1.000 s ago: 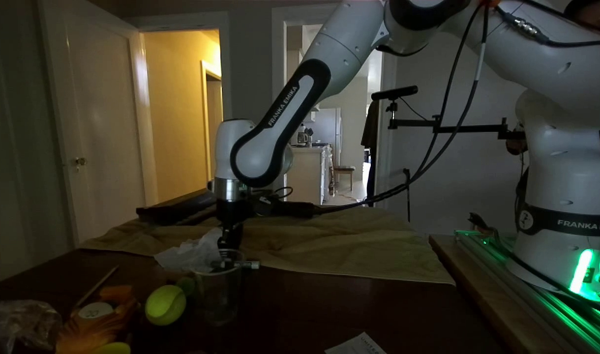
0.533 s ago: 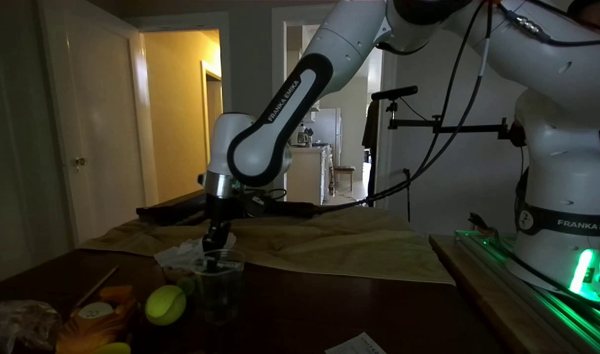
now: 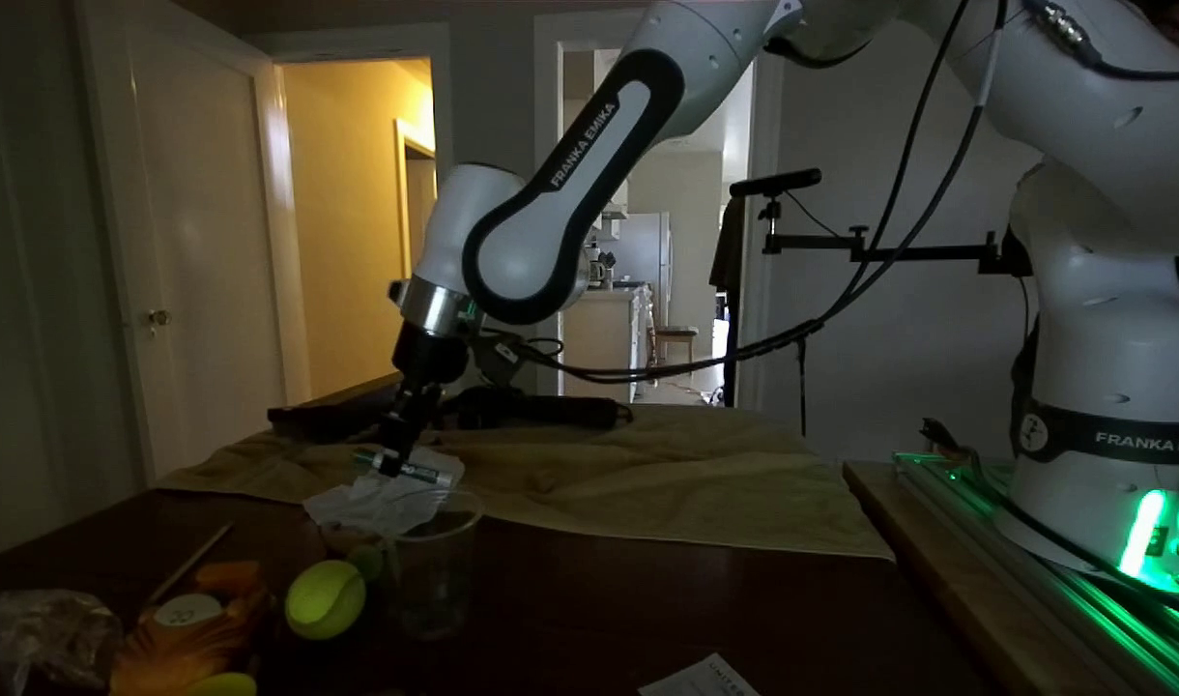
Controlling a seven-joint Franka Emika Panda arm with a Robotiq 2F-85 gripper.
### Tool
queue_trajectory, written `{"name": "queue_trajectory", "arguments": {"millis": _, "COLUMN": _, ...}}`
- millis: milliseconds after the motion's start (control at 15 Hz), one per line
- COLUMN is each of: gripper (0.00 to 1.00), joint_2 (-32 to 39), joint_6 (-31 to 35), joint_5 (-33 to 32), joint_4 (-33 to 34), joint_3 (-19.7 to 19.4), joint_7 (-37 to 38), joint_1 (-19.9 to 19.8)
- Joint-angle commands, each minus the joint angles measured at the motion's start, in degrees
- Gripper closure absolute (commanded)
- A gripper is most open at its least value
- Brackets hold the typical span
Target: Put the marker inside the clear cup
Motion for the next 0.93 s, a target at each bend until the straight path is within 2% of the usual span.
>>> {"name": "queue_trajectory", "arguments": {"millis": 0, "gripper": 0.95, "joint_2": -7.2, "joint_6": 4.9, "joint_5": 0.1, "joint_4": -6.9, "joint_3": -1.1, "joint_7": 2.7, "joint_1": 1.5}}
{"name": "queue_trajectory", "arguments": {"millis": 133, "gripper": 0.95, "joint_2": -9.7, "joint_6": 5.8, "joint_5": 1.1, "joint_4": -8.6, "joint_3": 0.2, "joint_7": 2.6, "joint_1": 0.1}}
{"name": "queue_trajectory", "arguments": {"millis": 200, "gripper": 0.81, "joint_2": -5.5, "joint_6": 4.3, "joint_5": 0.0, "joint_4": -4.2, "joint_3": -0.1, "joint_7": 1.6, "joint_1": 0.5}}
{"name": "queue_trajectory", "arguments": {"millis": 333, "gripper": 0.81, "joint_2": -7.7, "joint_6": 4.5, "joint_5": 0.1, "joint_4": -5.8, "joint_3": -0.2, "joint_7": 1.8, "joint_1": 0.4}}
{"name": "queue_trajectory", "arguments": {"millis": 400, "gripper": 0.95, "joint_2": -8.2, "joint_6": 4.5, "joint_5": 0.2, "joint_4": -6.4, "joint_3": -0.2, "joint_7": 1.8, "joint_1": 0.4}}
{"name": "queue_trajectory", "arguments": {"millis": 667, "gripper": 0.95, "joint_2": -7.5, "joint_6": 8.8, "joint_5": -8.8, "joint_4": -6.9, "joint_3": -16.0, "joint_7": 10.9, "joint_1": 15.2}}
{"name": "queue_trajectory", "arguments": {"millis": 867, "gripper": 0.95, "joint_2": -6.9, "joint_6": 9.1, "joint_5": -13.2, "joint_4": -6.8, "joint_3": -26.5, "joint_7": 15.9, "joint_1": 26.8}}
